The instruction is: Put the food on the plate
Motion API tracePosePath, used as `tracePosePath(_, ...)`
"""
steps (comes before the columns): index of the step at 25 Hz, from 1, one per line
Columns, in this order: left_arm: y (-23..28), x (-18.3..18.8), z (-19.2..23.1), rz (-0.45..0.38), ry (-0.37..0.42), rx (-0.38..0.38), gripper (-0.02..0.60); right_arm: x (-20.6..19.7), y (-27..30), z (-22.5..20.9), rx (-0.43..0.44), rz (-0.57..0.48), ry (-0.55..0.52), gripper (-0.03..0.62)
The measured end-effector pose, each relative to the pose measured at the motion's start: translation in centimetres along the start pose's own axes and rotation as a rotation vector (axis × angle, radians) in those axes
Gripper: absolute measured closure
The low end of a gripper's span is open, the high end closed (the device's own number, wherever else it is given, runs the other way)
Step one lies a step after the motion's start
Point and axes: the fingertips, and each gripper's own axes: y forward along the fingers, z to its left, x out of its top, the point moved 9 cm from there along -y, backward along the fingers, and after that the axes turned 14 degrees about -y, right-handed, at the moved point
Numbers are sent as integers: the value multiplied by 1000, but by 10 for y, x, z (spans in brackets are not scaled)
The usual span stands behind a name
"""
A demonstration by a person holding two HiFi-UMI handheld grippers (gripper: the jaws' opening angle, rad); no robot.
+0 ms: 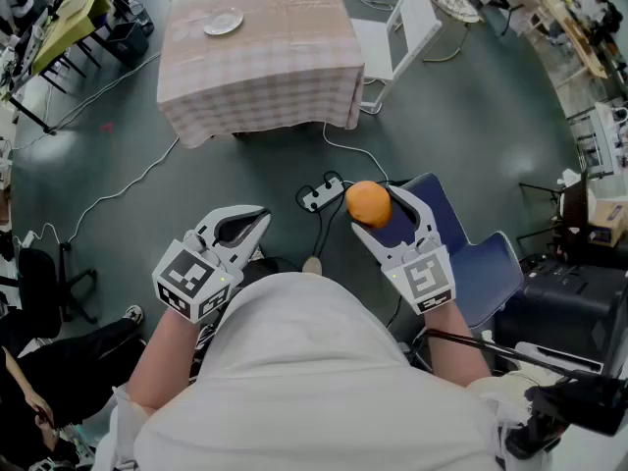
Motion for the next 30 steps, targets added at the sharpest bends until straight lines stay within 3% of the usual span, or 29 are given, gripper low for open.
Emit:
tracePosePath(6,6,8,6,-21,2,27,572,-11,-6,-12,-25,-6,20,255)
tracePosePath(15,2,-2,16,-22,-60,29,572,-2,34,-7,68,-20,10,255)
tracePosePath(22,0,21,86,-37,-68,-24,572,36,100,-22,71,16,7,255)
tracePosePath(30,-31,73,201,-63,-40,-51,572,106,229,-50,92,25,-17,255)
